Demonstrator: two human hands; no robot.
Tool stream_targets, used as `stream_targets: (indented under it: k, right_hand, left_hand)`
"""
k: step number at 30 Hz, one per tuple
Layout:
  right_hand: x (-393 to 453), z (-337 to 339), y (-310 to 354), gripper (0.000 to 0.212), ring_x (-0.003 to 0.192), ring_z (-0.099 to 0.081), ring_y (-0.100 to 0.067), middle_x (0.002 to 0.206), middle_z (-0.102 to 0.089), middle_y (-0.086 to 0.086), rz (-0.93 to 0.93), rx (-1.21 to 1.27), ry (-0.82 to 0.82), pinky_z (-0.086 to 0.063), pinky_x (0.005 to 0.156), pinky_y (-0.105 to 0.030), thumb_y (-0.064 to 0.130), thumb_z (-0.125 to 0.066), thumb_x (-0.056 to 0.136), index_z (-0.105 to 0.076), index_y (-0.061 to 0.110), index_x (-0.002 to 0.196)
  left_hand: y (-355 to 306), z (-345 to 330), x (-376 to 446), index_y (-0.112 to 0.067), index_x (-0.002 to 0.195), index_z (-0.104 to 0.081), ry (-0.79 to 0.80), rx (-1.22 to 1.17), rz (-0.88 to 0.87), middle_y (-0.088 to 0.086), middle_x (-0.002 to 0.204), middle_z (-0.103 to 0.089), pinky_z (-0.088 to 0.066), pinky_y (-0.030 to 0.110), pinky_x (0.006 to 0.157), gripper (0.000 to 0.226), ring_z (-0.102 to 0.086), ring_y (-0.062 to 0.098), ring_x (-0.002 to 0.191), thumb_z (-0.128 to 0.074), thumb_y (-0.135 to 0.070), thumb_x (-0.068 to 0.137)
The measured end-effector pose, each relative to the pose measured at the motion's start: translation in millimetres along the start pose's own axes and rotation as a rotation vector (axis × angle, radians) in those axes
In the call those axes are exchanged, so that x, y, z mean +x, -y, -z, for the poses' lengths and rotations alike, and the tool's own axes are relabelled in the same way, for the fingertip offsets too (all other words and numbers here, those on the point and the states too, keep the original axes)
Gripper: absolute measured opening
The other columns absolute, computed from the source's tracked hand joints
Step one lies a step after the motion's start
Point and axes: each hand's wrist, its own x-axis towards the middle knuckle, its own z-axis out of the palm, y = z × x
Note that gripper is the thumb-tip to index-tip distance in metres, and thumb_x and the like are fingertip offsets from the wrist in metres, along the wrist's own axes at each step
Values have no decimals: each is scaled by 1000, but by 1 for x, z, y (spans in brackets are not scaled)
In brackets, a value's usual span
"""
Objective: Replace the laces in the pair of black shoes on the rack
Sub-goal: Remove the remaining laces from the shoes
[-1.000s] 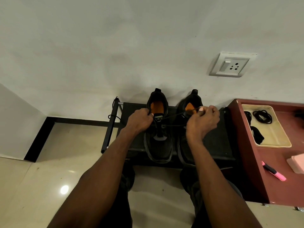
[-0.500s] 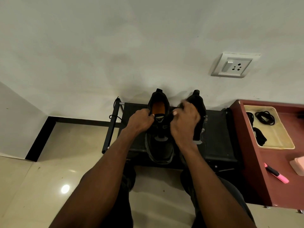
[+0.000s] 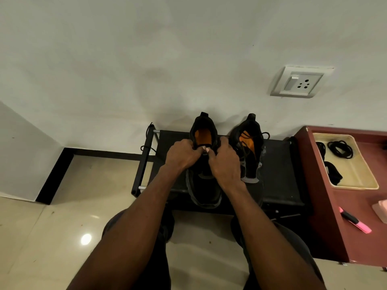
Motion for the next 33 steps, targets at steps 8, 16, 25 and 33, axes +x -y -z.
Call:
stream_targets:
  k: [8, 16, 25, 33]
  right_hand:
    - [11, 13, -17, 52, 75, -57, -27, 91, -63, -10, -98, -28, -51, -45, 66, -38, 11, -50, 94, -32, 12, 143]
    - [7, -1, -14, 38, 118, -48, -32, 129, -51, -15, 183, -106, -86, -48, 94, -47, 8, -57, 92, -56, 11, 130]
    - [-7, -18, -5, 26, 148, -2, -36, 163, -11, -13, 289, -374, 171, -20, 115, -56, 16, -59, 92, -69, 13, 115]
    - [-5, 8, -7, 28, 112, -51, -33, 142, -36, -19, -114, 27, -318, -47, 86, -31, -7, -52, 86, -55, -5, 114]
  left_hand:
    - [17, 14, 6, 7, 74, -62, 65, -128, 114, 20, 74, -63, -44, 32, 59, 25, -58, 26, 66, -60, -14, 89]
    - [20, 11, -3, -5, 105, -54, 243, -364, 48, 14, 86, -67, -59, 42, 76, 26, -71, 30, 78, -45, -29, 106]
    - [11, 8, -1, -12, 97, -57, 163, -157, -24, 7, 87, -62, -44, 31, 64, 25, -57, 18, 74, -46, -33, 105]
    - [15, 12, 0, -8, 99, -59, 139, -50, -55, 12, 91, -67, -55, 48, 81, 27, -66, 29, 85, -48, -33, 101]
